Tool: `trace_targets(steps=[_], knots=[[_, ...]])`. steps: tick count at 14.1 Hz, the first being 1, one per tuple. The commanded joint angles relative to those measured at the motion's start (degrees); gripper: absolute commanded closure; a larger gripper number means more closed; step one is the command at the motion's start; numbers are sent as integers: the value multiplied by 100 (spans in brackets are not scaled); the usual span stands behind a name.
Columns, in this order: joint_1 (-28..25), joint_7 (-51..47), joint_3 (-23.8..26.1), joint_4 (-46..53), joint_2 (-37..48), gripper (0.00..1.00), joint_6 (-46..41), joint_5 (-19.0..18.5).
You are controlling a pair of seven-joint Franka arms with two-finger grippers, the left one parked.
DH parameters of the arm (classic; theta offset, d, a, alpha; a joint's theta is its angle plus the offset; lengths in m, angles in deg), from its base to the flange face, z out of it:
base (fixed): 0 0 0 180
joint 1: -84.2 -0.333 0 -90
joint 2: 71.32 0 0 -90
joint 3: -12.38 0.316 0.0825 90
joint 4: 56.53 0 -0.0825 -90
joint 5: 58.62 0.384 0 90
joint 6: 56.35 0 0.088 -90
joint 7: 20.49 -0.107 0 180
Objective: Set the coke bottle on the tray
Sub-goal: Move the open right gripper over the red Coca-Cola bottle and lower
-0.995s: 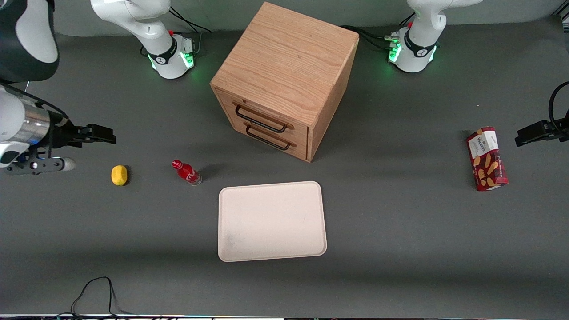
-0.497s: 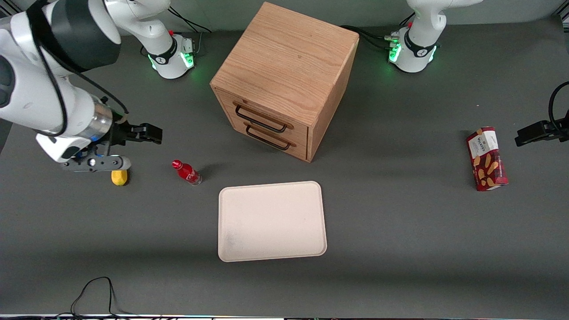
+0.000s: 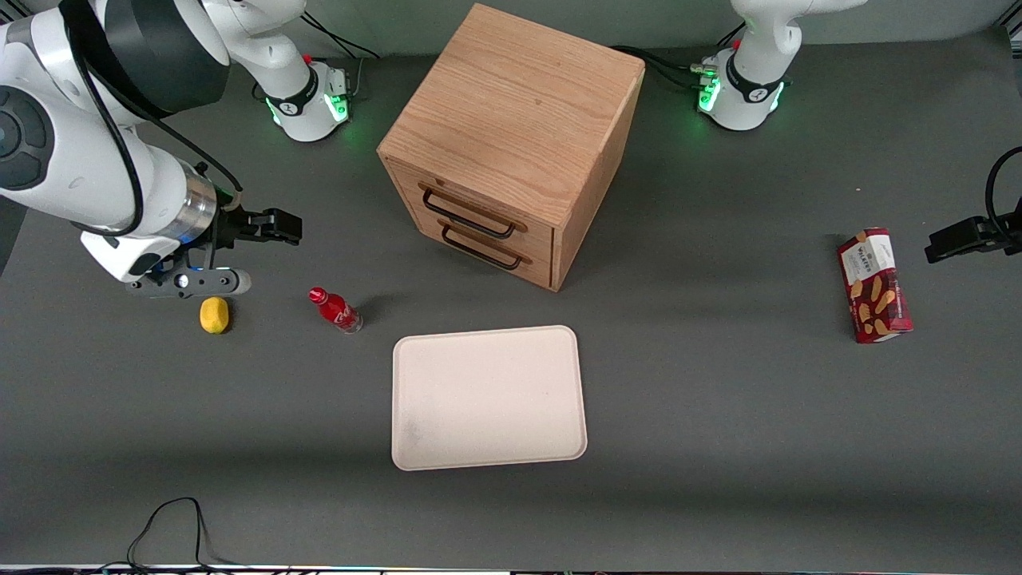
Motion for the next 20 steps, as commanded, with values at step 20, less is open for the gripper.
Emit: trace_targets(steps=[20], knots=[[-109,556,-252,-3968,384,1,4199,-201]])
